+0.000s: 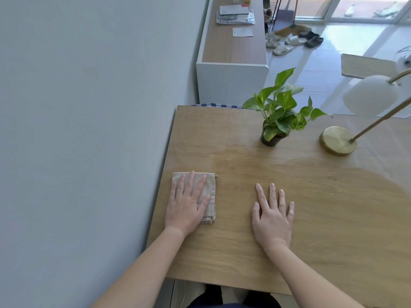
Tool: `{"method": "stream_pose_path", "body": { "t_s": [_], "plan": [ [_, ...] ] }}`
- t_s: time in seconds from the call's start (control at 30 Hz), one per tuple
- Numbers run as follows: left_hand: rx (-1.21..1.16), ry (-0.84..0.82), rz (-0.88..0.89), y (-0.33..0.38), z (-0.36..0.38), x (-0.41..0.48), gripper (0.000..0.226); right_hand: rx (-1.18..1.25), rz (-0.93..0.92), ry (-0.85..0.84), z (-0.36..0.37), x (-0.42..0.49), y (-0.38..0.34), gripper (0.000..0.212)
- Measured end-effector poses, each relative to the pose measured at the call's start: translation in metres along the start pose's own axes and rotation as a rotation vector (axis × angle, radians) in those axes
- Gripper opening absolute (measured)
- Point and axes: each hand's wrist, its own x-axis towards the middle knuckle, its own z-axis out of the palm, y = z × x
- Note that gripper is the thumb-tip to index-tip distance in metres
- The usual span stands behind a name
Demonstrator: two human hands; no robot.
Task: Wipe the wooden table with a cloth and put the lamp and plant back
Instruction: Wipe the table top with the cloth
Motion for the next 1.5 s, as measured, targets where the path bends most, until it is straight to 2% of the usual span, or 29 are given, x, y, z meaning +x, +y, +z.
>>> {"method": "stream_pose_path", "body": {
  "t_s": [0.13, 0.27, 0.47, 0.67, 1.5],
  "plan": [
    [-0.01, 0.032, 0.037, -0.009, 0.009, -0.038, 0.067, 0.018, 0.012, -0.005, -0.003, 0.0, -0.002, 0.058],
    [-0.021, 0.066, -0.033, -0.04, 0.015, -0.067, 0.068, 0.027, 0.052, -0.03, -0.008, 0.01, -0.01, 0.06],
    [-0.029, 0.066, -0.065, -0.053, 0.011, -0.06, 0.067, 0.099, 0.171, 0.019, -0.006, 0.041, -0.033, 0.059],
    [-0.043, 0.087, -0.146, -0.05, 0.005, -0.018, 0.066, 0.062, 0.181, 0.047, 0.003, 0.041, -0.04, 0.059],
    [-0.042, 0.089, -0.103, -0.054, -0.051, 0.216, 0.067, -0.002, 0.166, 0.179, 0.024, 0.056, -0.035, 0.064]
  ]
}}
